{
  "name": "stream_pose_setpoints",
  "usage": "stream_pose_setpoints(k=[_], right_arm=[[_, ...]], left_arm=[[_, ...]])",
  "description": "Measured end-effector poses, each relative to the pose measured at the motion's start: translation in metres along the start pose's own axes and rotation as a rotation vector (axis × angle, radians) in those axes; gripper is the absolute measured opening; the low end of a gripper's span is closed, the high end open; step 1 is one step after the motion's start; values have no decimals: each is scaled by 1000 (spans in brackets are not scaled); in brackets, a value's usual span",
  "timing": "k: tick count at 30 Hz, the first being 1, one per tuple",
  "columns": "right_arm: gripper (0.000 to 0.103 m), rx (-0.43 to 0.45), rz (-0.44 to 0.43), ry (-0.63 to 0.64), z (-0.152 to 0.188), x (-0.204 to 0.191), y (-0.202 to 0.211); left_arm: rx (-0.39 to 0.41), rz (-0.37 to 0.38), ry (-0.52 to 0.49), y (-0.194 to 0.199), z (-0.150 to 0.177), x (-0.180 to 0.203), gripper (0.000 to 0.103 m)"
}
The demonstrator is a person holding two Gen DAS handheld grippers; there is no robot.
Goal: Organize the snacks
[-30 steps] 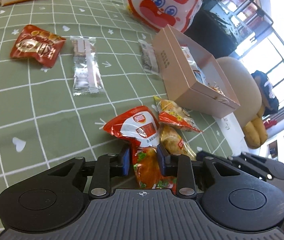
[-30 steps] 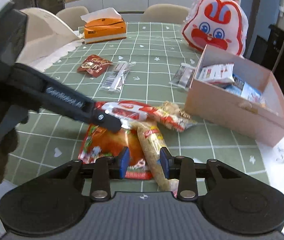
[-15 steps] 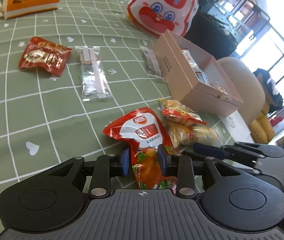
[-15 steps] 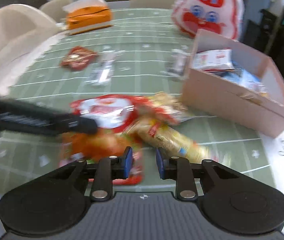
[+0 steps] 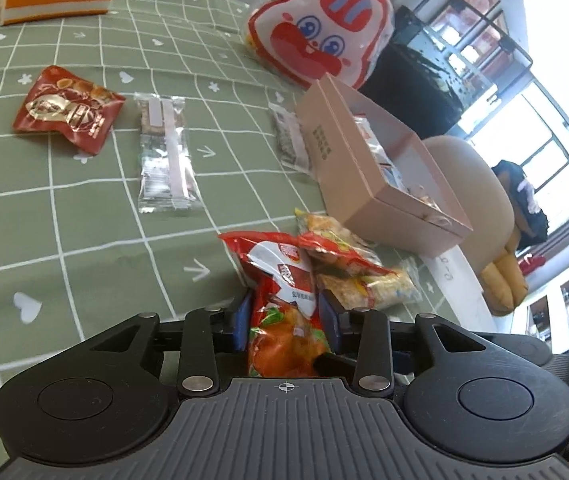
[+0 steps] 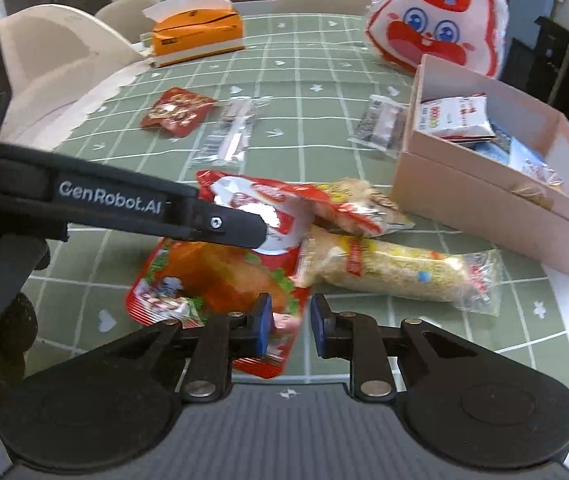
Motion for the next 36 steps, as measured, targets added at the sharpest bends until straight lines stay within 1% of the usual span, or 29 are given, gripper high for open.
stream_pose_setpoints(k=[2,5,6,9,10,11,12,13,15,18,21,24,25,26,28,29,30,31,32,34,36], right_arm=[[23,-1,-23,-1,2,-3,2],[23,6,-37,-2,4,-5,5],[23,10,-38,-2,5,-5,5],[23,11,-40,0,5,-5,6],[23,13,-40,2,6,-5,6],[23,16,-40,5,7,-5,7],[23,20,-39,7,7,-5,7],[23,23,-38,8,8,-5,8],[23,24,-35,7,9,-5,9],[23,20,-35,-6,9,-3,15],[23,68,16,-49,5,8,23],[23,48,59,-92,6,20,14],[23,32,61,-114,7,23,9],[23,44,61,-127,8,24,9],[23,48,57,-112,9,22,9],[23,54,56,-103,10,21,10],[23,60,53,-99,11,21,11],[23,66,48,-100,13,22,12],[23,70,42,-105,13,22,11],[23,77,28,-123,16,25,13],[23,85,16,-132,18,26,16]], left_arm=[[4,10,-27,12,-1,8,40],[21,63,-30,21,-3,15,41],[24,61,-33,17,-2,16,45],[0,2,-42,-3,3,11,57],[-10,-6,-38,-7,5,8,57],[-9,-4,-36,-9,7,5,56],[2,0,-37,-9,7,4,52],[0,-7,-40,-9,6,3,45],[-2,-19,-46,-8,5,1,39],[-14,6,-20,-6,7,-4,37],[-21,10,-18,-1,10,-3,36],[-48,43,13,5,14,-1,33],[-52,54,25,7,15,0,31],[-47,62,38,11,15,0,31],[-38,85,80,15,16,-4,29],[-40,86,109,13,16,-7,30],[-50,82,129,10,17,-9,36],[-60,81,139,7,18,-9,44],[-68,85,145,4,19,-8,49],[-62,101,134,0,20,-1,61],[-65,100,94,-3,20,10,67]])
Point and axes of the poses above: each gripper's, at about its wrist camera, not at the fingertips, and y roughly against the way its jaws point, x to its right, z to its underside, the point moved 2 cm from there along -y, roughly the way its jaws point, and after that the axes turned 15 degrees about x, right-handed, at the moved point
